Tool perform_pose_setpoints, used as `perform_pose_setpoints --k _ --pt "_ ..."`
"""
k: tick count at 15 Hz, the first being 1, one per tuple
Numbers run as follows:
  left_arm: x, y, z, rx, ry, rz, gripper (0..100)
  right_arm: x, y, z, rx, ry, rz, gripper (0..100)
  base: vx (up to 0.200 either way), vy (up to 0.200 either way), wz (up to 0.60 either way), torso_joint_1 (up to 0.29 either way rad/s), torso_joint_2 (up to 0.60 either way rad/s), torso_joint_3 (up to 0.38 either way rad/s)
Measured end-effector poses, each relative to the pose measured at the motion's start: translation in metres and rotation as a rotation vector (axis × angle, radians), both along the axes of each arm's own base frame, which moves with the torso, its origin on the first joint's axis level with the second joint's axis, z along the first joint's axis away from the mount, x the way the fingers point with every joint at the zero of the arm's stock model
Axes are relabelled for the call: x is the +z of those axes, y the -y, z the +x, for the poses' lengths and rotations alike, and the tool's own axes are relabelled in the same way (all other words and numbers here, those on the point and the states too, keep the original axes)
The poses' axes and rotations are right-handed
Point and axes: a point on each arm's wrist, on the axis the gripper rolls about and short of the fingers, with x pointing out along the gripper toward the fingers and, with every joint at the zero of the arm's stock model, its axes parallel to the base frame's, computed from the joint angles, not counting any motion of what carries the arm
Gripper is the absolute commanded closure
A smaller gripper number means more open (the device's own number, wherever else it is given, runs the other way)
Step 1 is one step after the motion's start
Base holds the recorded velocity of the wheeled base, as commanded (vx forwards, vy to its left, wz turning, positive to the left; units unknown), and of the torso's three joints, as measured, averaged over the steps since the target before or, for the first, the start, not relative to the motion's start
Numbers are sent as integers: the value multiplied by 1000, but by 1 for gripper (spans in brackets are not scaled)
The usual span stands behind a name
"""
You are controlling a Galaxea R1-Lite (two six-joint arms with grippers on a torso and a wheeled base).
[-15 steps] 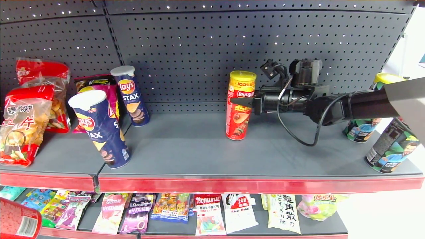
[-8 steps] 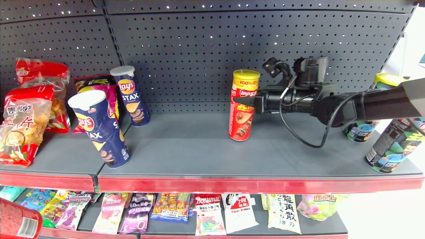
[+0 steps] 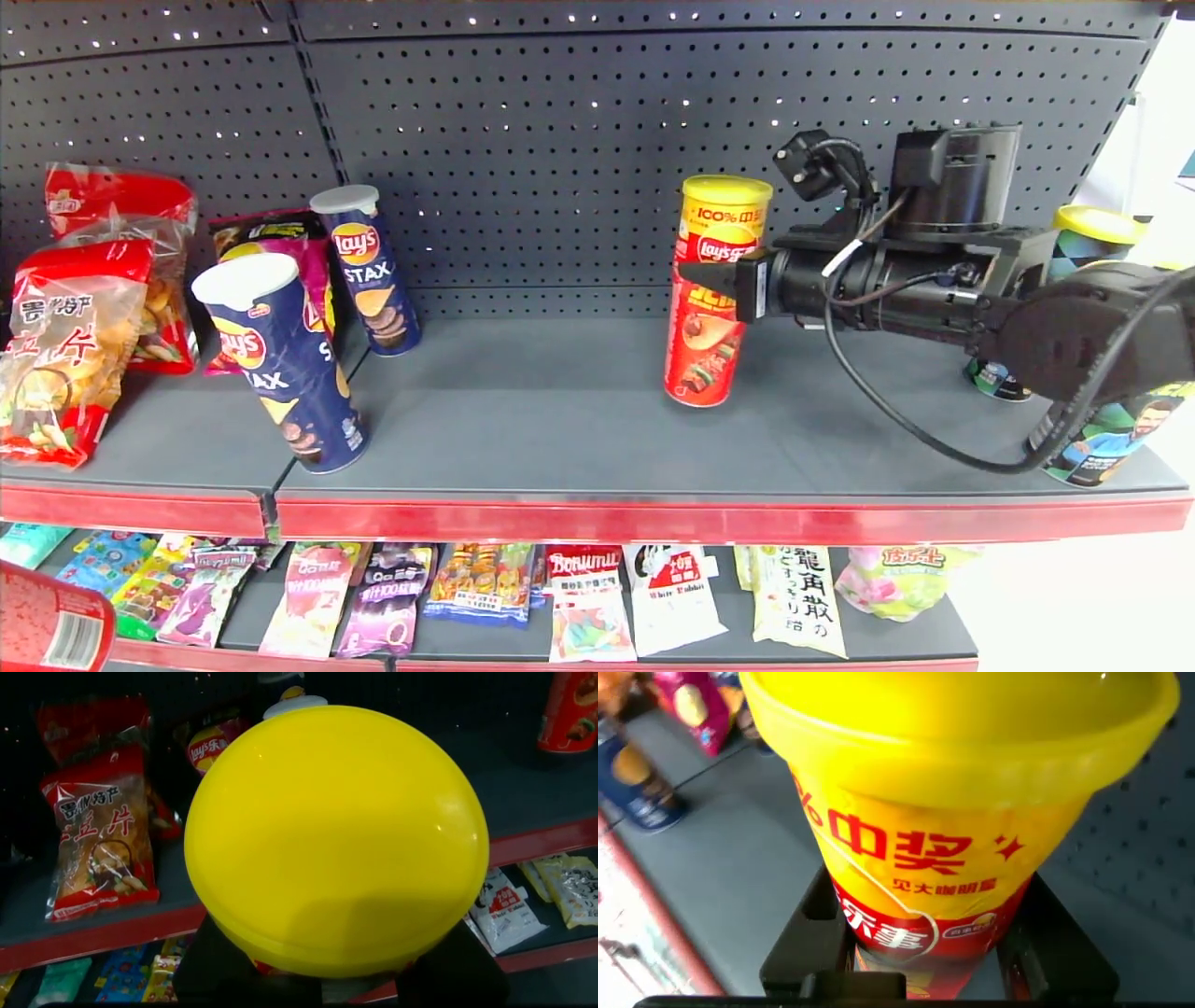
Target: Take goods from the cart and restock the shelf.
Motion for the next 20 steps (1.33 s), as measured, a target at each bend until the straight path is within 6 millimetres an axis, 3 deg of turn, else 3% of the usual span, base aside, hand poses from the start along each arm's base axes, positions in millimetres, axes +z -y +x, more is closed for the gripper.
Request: perform_pose_setpoints --k 5,9,20 --pt "-2 0 -2 0 5 0 100 -11 -11 -34 73 52 27 100 0 0 0 0 0 0" --pt "-4 0 -4 0 4 0 100 -28 -19 -48 77 10 -13 100 0 0 0 0 0 0" --pt "-8 0 -2 0 -9 1 100 -47 -27 -46 73 39 -14 100 0 0 0 0 0 0"
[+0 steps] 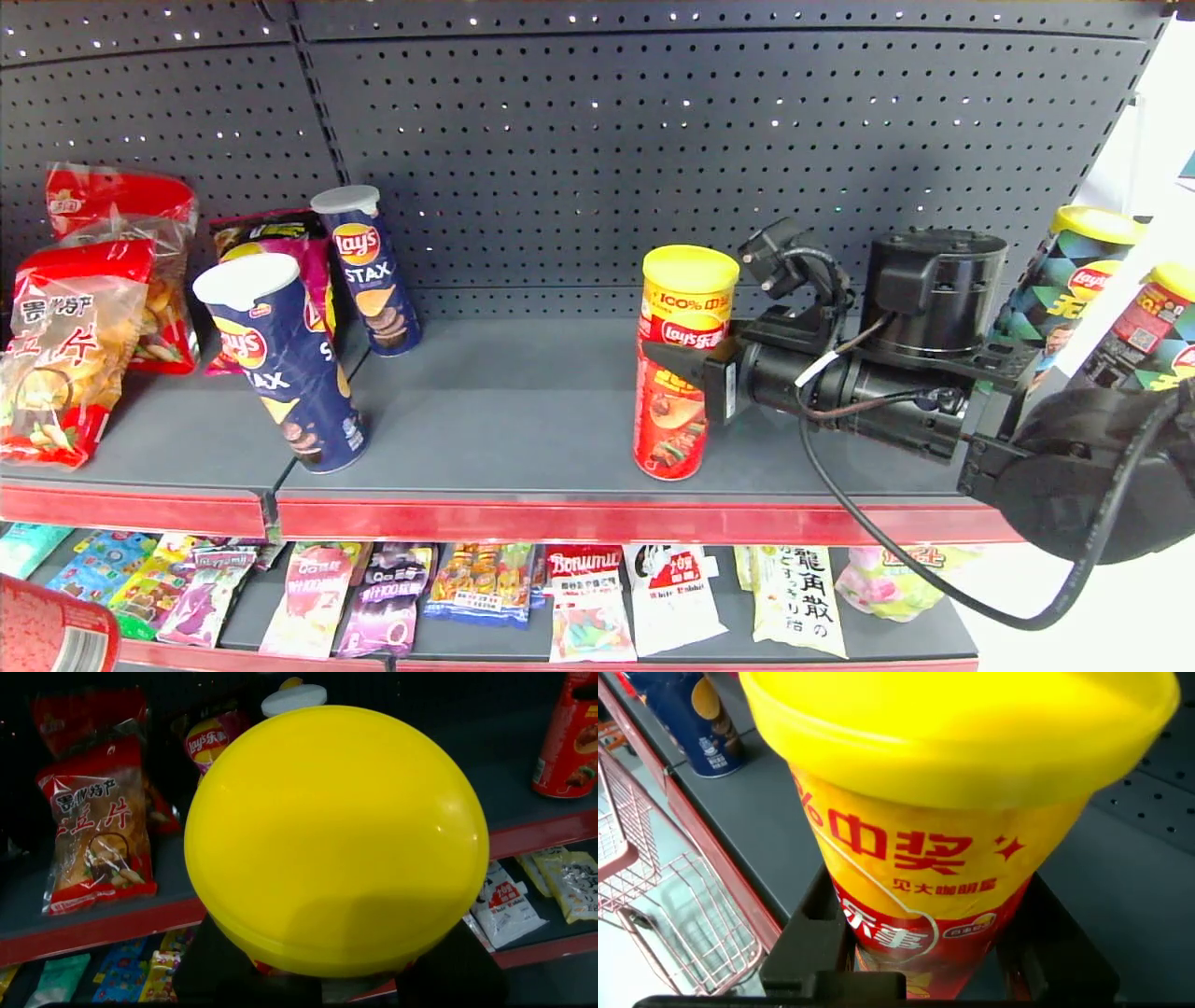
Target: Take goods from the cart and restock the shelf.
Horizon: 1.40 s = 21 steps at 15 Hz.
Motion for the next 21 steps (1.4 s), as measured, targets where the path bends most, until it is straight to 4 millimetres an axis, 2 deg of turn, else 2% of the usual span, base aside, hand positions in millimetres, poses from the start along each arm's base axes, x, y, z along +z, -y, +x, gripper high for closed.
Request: perform_pose_setpoints --k 8,11,21 --pt "0 0 0 0 1 0 100 -5 11 -15 -21 -1 -41 100 0 0 0 0 0 0" --pt "1 0 -1 1 5 0 100 -1 5 -18 -36 13 -39 100 0 0 0 0 0 0" --pt "2 0 -2 2 15 -1 100 -2 -1 -23 -132 29 -67 100 0 0 0 0 0 0"
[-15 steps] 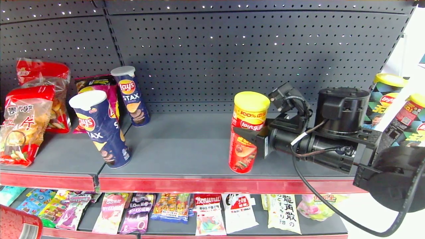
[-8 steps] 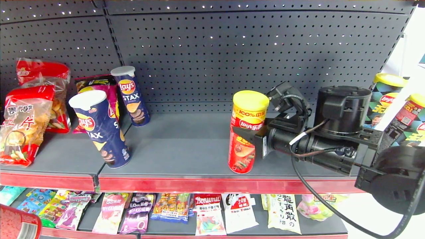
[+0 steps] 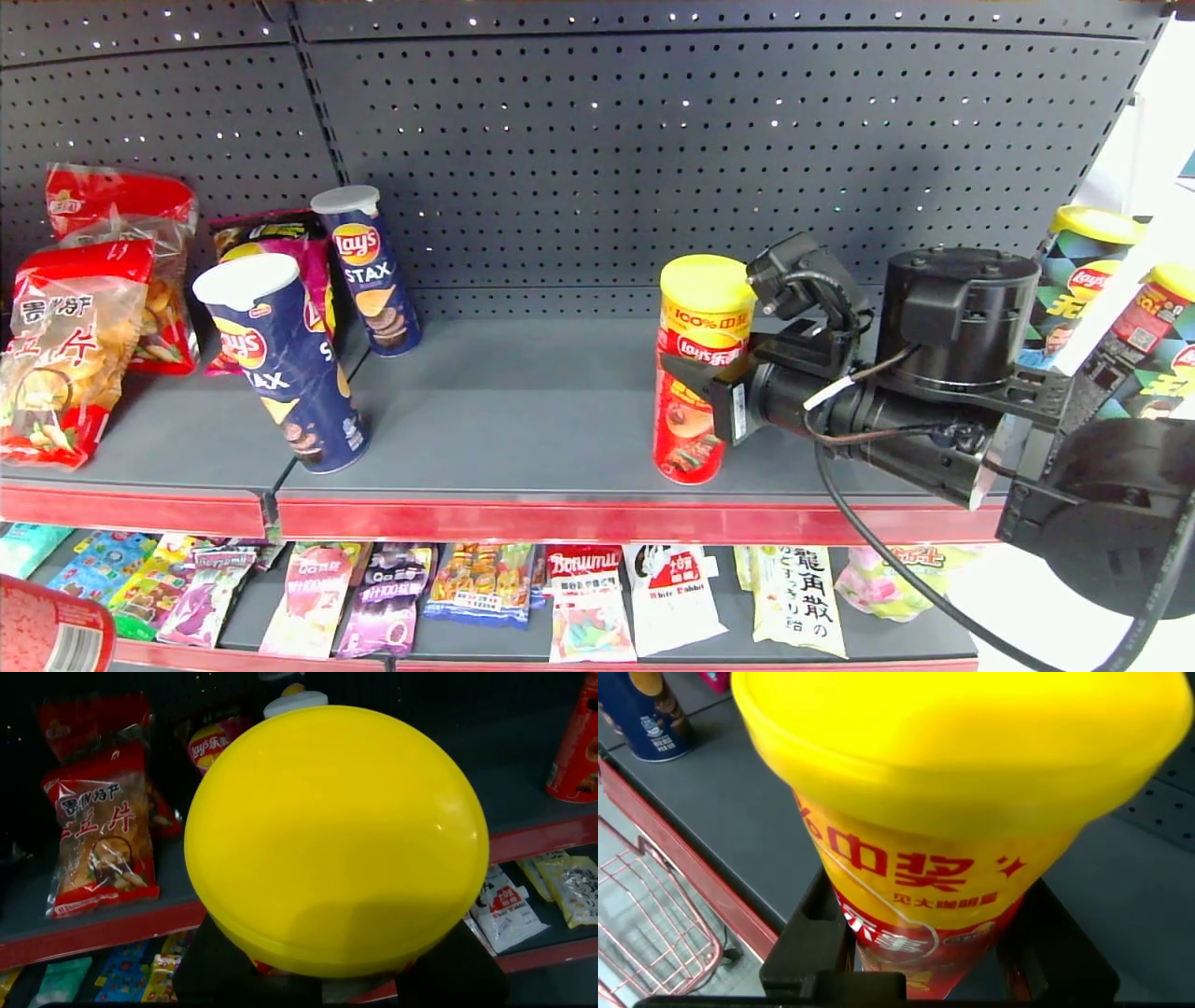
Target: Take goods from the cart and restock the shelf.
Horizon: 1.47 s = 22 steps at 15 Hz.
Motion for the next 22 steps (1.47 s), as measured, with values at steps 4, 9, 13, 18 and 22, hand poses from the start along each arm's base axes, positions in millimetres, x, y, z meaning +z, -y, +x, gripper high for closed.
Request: perform_pose_setpoints --k 4,9,13,18,22 --pt "0 0 0 0 -1 0 100 0 -2 -2 15 -2 1 100 0 0 0 0 0 0" --pt "-1 0 0 0 -4 0 100 1 -2 -4 20 -2 6 100 0 0 0 0 0 0" --pt "-1 0 0 0 -5 0 100 -3 0 -6 20 -12 -2 100 0 0 0 0 0 0" --pt "-2 0 1 0 -7 -1 100 -5 0 -7 23 -20 -6 100 0 0 0 0 0 0" --pt "-2 0 0 0 -7 -1 100 -7 0 -7 24 -27 -11 0 0 0 0 0 0 0"
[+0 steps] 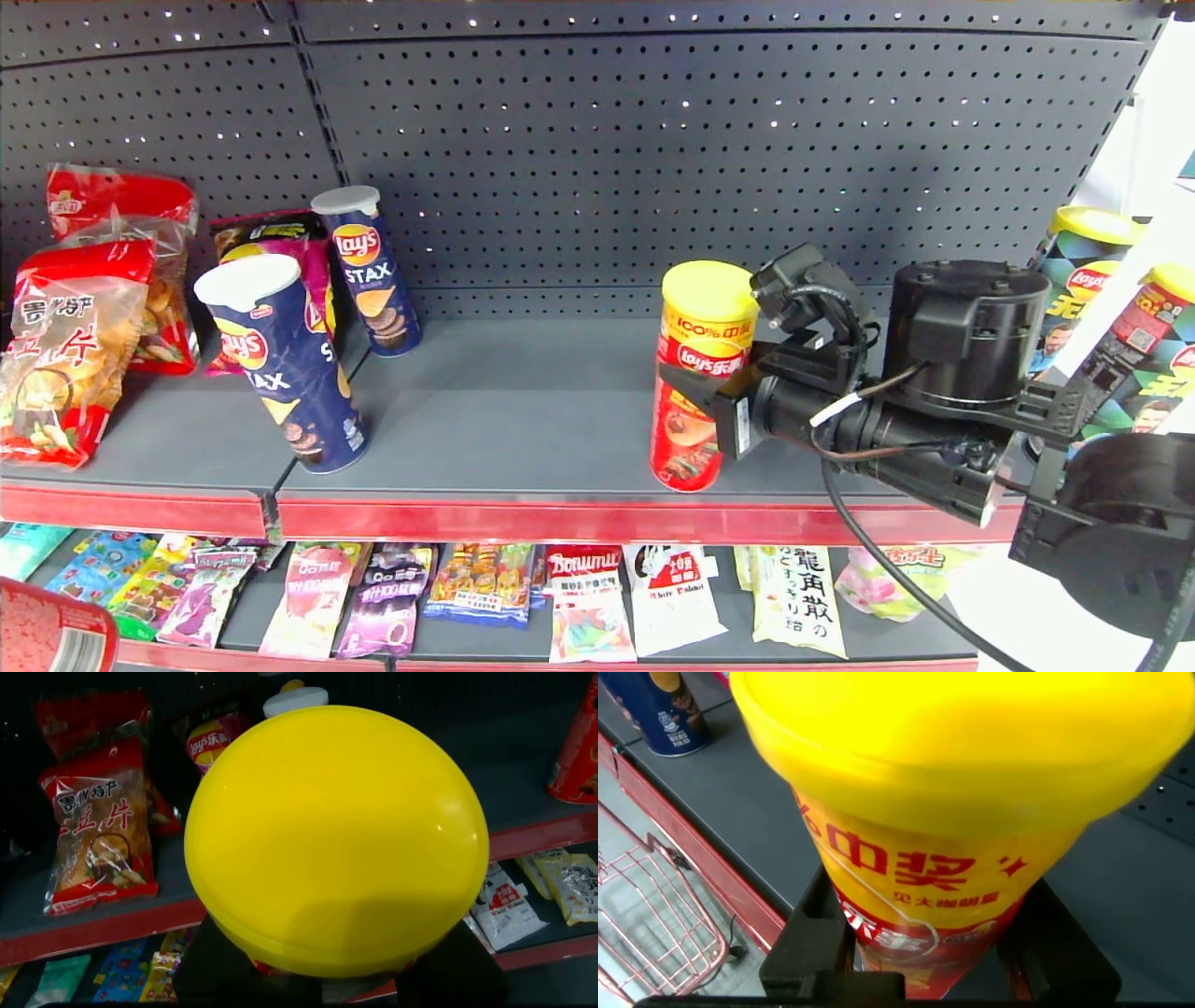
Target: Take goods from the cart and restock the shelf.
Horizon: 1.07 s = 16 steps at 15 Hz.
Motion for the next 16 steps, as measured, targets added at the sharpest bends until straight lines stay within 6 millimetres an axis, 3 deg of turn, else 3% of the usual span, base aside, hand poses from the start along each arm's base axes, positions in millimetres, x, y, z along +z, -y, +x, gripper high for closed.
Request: perform_pose_setpoints --k 9,13,16 --pt "-2 0 -1 0 -1 0 100 -1 5 -6 -10 -21 11 0 0 0 0 0 0 0" --pt "-2 0 -1 -1 1 0 100 -6 24 -26 -21 -39 -7 0 0 0 0 0 0 0" --pt "-3 0 0 -4 -8 1 100 -10 48 -54 -21 -47 -21 0 0 0 0 0 0 0"
